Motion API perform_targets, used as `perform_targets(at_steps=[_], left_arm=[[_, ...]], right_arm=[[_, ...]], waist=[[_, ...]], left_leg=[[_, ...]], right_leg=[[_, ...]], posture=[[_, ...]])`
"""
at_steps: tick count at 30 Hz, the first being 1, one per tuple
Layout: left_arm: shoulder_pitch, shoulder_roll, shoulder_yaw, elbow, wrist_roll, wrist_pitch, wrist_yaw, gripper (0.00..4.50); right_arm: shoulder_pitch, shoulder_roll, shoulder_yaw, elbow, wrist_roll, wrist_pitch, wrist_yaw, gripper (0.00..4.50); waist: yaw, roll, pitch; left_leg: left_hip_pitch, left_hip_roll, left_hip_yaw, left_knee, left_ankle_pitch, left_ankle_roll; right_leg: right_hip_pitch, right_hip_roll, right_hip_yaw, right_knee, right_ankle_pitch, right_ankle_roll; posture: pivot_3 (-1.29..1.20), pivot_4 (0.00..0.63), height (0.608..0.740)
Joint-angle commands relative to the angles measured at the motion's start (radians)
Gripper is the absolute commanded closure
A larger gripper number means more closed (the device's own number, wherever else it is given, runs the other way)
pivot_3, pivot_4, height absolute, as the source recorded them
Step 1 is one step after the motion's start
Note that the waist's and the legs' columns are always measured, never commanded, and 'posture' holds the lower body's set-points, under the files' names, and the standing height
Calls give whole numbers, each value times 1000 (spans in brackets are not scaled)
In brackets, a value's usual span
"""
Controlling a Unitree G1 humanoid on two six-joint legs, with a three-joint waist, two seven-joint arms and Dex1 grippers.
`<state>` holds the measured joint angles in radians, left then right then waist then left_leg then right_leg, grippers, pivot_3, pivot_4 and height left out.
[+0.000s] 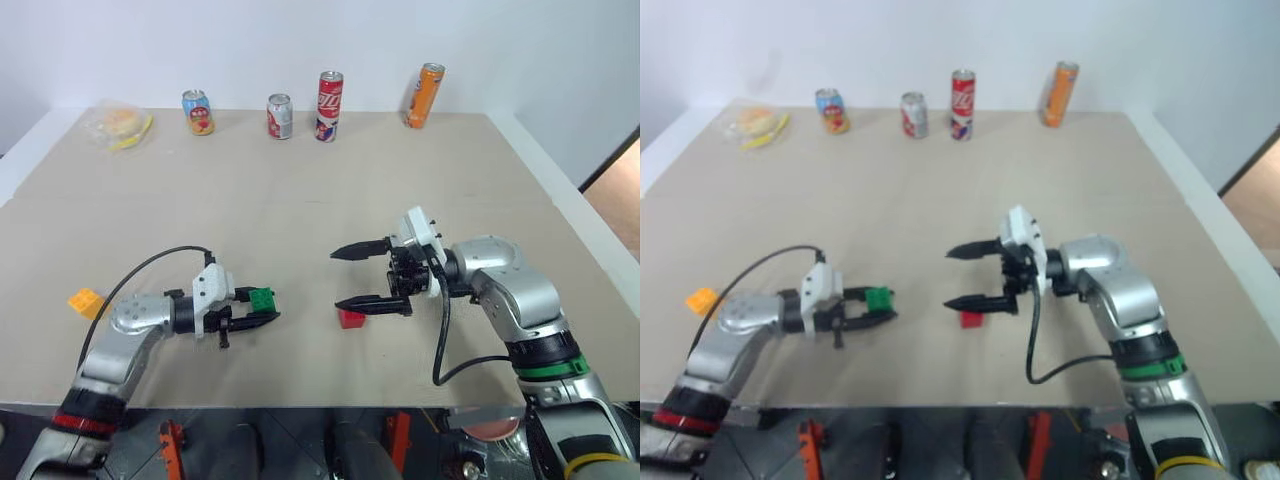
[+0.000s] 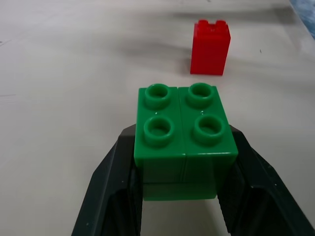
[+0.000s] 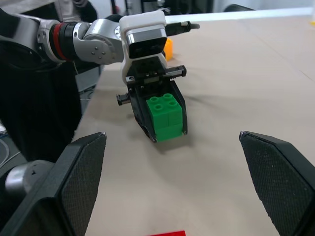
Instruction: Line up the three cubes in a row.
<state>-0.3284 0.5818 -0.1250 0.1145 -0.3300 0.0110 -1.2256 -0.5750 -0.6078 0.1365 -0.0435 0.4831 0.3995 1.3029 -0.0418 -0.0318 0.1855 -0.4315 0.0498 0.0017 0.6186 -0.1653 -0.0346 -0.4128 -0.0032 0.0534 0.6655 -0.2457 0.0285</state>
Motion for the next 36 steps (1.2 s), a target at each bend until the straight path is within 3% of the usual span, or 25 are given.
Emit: perform_targets(at_steps=[1,10,31,32,36], left_arm=[[-74,-2,-31,86,12,-54,-101,3150],[-191,-72,-80,193,30,-72,-189,3150],[-194,-117,-116,166,97,5,-130,3150],[-194,-117,-114,165,96,4,-127,2350],[-189,-118,-107,158,91,-23,-124,1093]], right_arm=[[38,-42,-75,-65,2,-16,-38,0],[139,-83,-129,-183,40,30,-110,0],[152,-90,-133,-204,54,43,-148,0],[149,-90,-132,-201,53,42,-146,0],[138,-88,-130,-192,54,40,-140,0]], waist=[[3,0,0],[6,0,0],[11,0,0],[11,0,0],[11,0,0]], left_leg=[[-1,0,0,0,0,0],[-6,1,-1,0,0,0],[-6,1,-1,3,0,1],[-6,1,-1,4,0,1],[-6,1,-1,5,0,1]], right_leg=[[0,0,0,0,1,2],[-6,2,0,1,1,4],[-5,2,1,2,3,5],[-4,2,1,2,3,6],[-4,2,1,2,4,6]], posture=[[0,150,740],[0,150,740],[0,150,740],[0,150,740],[0,150,740]])
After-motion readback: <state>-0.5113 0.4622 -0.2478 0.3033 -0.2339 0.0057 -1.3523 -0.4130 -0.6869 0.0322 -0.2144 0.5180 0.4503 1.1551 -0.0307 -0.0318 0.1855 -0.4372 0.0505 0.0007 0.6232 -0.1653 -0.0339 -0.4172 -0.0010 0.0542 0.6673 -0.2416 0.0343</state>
